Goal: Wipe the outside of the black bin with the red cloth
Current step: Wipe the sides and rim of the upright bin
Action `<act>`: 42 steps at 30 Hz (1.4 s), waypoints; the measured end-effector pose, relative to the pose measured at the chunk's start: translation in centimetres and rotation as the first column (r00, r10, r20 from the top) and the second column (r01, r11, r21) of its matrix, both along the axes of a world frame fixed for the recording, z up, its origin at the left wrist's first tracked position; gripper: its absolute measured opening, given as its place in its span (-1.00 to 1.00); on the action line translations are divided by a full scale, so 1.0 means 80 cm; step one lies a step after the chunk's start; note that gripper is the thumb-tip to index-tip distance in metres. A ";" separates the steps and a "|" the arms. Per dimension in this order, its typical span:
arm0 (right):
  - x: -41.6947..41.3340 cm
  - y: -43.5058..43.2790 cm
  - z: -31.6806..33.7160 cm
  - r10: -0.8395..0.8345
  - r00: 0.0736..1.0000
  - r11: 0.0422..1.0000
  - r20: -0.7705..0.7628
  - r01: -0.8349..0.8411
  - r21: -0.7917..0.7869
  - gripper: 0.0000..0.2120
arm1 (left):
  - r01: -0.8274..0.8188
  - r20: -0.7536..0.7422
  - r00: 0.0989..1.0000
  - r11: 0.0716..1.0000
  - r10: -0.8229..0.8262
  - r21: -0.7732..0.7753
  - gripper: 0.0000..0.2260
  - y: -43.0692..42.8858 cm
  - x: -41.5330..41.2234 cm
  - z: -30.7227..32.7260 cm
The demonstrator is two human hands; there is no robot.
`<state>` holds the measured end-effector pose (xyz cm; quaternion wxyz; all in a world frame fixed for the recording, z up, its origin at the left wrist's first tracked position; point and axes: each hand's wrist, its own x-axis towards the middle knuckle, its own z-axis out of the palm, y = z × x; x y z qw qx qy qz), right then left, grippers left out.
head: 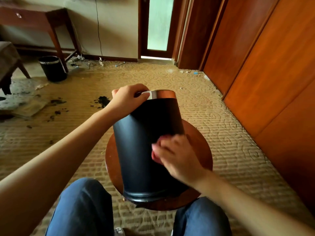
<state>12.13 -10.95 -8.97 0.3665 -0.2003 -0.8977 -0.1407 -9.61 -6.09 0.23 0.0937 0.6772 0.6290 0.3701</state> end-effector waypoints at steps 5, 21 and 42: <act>0.055 -0.046 -0.029 0.164 0.945 0.982 0.282 -0.182 0.042 -0.81 | 0.027 -0.068 0.997 0.998 -0.024 0.055 -0.74 -0.001 0.012 -0.006; 0.077 -0.046 -0.049 0.031 0.999 0.973 0.019 -0.026 -0.230 -0.81 | 0.100 0.026 0.994 0.977 -0.107 0.186 -0.78 -0.009 0.005 -0.013; 0.045 -0.018 0.003 0.113 0.978 0.979 0.178 -0.080 -0.187 -0.82 | 0.189 0.368 0.908 0.980 -0.200 0.065 -0.91 -0.036 -0.004 -0.004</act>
